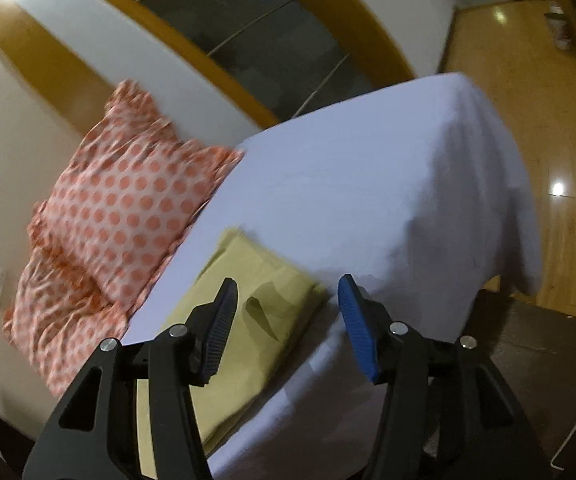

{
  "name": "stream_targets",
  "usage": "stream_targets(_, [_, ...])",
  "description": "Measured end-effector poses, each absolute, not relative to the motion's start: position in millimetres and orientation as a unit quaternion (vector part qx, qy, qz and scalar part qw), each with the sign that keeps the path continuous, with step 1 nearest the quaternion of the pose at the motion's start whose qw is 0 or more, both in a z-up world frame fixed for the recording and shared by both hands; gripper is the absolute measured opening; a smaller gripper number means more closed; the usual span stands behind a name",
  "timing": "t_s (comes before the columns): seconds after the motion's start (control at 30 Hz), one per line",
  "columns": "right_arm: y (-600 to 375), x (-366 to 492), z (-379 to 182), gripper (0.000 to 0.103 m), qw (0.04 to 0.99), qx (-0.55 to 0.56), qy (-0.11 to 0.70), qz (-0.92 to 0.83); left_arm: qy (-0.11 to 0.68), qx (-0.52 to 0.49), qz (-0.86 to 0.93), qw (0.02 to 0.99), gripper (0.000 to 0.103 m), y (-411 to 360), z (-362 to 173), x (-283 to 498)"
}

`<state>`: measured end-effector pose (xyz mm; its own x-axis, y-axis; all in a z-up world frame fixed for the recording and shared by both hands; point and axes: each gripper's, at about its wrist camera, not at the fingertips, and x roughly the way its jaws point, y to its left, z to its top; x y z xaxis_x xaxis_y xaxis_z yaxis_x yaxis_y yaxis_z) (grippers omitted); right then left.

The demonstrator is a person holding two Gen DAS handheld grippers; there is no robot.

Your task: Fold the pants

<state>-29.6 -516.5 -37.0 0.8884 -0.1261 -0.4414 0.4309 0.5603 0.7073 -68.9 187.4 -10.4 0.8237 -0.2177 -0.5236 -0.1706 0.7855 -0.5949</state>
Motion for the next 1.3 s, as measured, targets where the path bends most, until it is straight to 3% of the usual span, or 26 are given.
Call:
stream_targets(0.13, [-497,-20,-39,0.053,0.881,0.421,0.182,-0.116,0.291,-0.334,-0.012,0.896,0.060,197,-15,-79])
stream_targets(0.17, [-494,-17,-40,0.043,0.883,0.419,0.185,-0.107,0.290,-0.337,-0.012,0.896,0.061,198,-16,-80])
stream_targets(0.2, [-489,-12,-42,0.024,0.885,0.413,0.191,-0.098,0.289,-0.339,-0.012,0.895,0.061,200,-16,-80])
stream_targets(0.27, [-482,-1,-44,0.005,0.895,0.391,0.197,-0.083,0.284,-0.344,-0.019,0.895,0.062,204,-19,-84])
stream_targets(0.43, [-452,15,-7,0.003,0.919,0.356,0.166,-0.042,0.265,-0.336,-0.028,0.903,0.076,206,-17,-90])
stream_targets(0.57, [-374,51,41,0.003,0.932,0.313,0.157,0.094,0.251,-0.318,-0.039,0.914,0.084,202,-13,-94])
stream_targets(0.67, [-287,79,56,0.003,0.917,0.273,0.187,0.221,0.249,-0.292,-0.041,0.923,0.088,195,-11,-96])
stream_targets(0.77, [-188,99,45,0.004,0.885,0.207,0.265,0.323,0.256,-0.254,-0.043,0.932,0.091,184,-10,-95])
stream_targets(0.83, [-127,104,28,0.012,0.858,0.131,0.346,0.356,0.271,-0.226,-0.042,0.935,0.091,176,-12,-91])
stream_targets(0.87, [-115,104,24,0.024,0.852,0.114,0.364,0.358,0.277,-0.215,-0.042,0.936,0.092,172,-14,-89])
stream_targets(0.9, [-108,102,20,0.044,0.850,0.103,0.372,0.358,0.281,-0.208,-0.046,0.936,0.092,170,-16,-88])
stream_targets(0.93, [-110,99,20,0.057,0.856,0.103,0.364,0.353,0.283,-0.203,-0.052,0.936,0.093,167,-18,-85])
stream_targets(0.97, [-116,98,22,0.081,0.862,0.108,0.355,0.344,0.285,-0.201,-0.056,0.935,0.093,166,-20,-83])
stream_targets(1.0, [-123,97,24,0.087,0.867,0.116,0.347,0.338,0.287,-0.199,-0.058,0.935,0.093,165,-22,-80])
stream_targets(1.3, [-176,102,17,0.087,0.866,0.197,0.348,0.299,0.288,-0.241,-0.060,0.925,0.093,177,-33,-59])
